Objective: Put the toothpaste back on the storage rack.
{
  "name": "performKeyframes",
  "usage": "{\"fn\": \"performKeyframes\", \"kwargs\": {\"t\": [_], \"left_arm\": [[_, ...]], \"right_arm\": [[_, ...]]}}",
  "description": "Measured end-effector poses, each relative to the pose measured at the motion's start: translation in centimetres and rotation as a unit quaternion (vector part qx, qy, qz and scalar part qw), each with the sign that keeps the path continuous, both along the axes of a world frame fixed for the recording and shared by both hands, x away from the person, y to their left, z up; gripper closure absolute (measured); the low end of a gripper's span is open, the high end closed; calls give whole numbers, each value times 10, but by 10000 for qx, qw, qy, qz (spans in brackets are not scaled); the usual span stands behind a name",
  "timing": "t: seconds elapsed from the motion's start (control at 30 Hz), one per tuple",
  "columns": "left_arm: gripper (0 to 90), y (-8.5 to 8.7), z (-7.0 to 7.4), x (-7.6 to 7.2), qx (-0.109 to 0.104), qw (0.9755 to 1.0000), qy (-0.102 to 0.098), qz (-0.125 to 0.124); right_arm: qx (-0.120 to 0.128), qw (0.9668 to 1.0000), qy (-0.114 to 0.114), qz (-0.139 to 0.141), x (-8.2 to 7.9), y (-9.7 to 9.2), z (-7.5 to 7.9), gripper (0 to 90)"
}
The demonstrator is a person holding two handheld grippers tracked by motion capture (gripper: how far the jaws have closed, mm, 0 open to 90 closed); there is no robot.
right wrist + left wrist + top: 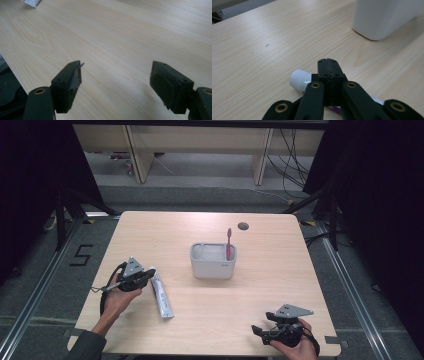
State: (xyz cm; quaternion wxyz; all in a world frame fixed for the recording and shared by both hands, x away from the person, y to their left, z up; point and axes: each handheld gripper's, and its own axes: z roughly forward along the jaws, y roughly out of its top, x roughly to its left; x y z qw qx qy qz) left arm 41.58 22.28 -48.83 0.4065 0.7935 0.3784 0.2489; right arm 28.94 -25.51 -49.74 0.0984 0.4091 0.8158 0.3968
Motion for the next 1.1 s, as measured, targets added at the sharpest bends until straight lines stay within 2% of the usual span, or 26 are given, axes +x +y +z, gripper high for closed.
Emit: {"fn": "performKeyframes", "kwargs": {"t": [0.03,0.07,0.1,0.13,0.17,0.3,0.33,0.43,0.47,0.5,0.53,0.57,0.6,0.7,0.83,0.9,0.93,1.0,1.03,1.1], "left_arm": [[896,0,-1,6,-29,10000,12,1],[896,0,-1,6,-29,10000,12,1],[896,1,-1,12,69,10000,45,7],[895,0,-2,15,5,10000,63,44],[896,0,-2,18,120,9999,81,42],[895,0,-8,30,124,9997,167,117],[895,1,-9,32,199,9995,218,141],[895,1,-12,38,308,9989,313,170],[895,1,-12,40,333,9987,339,187],[895,1,-13,41,345,9985,385,197],[895,1,-13,43,367,9984,402,175],[895,0,-14,44,274,9986,408,204],[895,0,-13,44,353,9984,424,157],[895,0,-13,43,331,9983,442,176],[895,5,-12,42,375,9981,466,171],[895,7,-12,41,369,9980,501,140],[895,9,-11,40,391,9978,517,149],[895,10,-12,37,270,9982,504,155],[894,14,-11,35,379,9978,541,95],[895,17,-13,32,244,9984,495,133]], "right_arm": [[-32,10000,16,-67,-1,0,0,265],[-32,10000,16,-67,-1,0,0,265],[-29,10000,50,-66,-1,0,0,265],[-48,10000,36,-70,-1,0,1,265],[30,9999,107,-87,-2,1,1,265],[-31,10000,47,-58,-1,1,0,265],[39,9998,172,-97,-2,2,0,265],[17,9999,85,-81,-1,2,-1,265],[42,9998,189,-106,-3,2,0,265],[-7,10000,76,-37,-1,1,0,265],[-2,10000,74,-34,-1,1,0,265],[-2,10000,80,-34,-1,1,0,265],[0,10000,88,-35,-1,1,0,265],[1,10000,55,-36,-1,1,-1,265],[-16,9999,142,-41,-2,2,0,265],[-56,10000,37,4,-1,2,0,265],[-57,10000,57,-8,-2,2,0,265],[5,9997,192,-125,-3,4,1,265],[-21,9998,155,-105,-3,3,0,265],[-36,10000,77,-35,-1,2,0,265]]}}
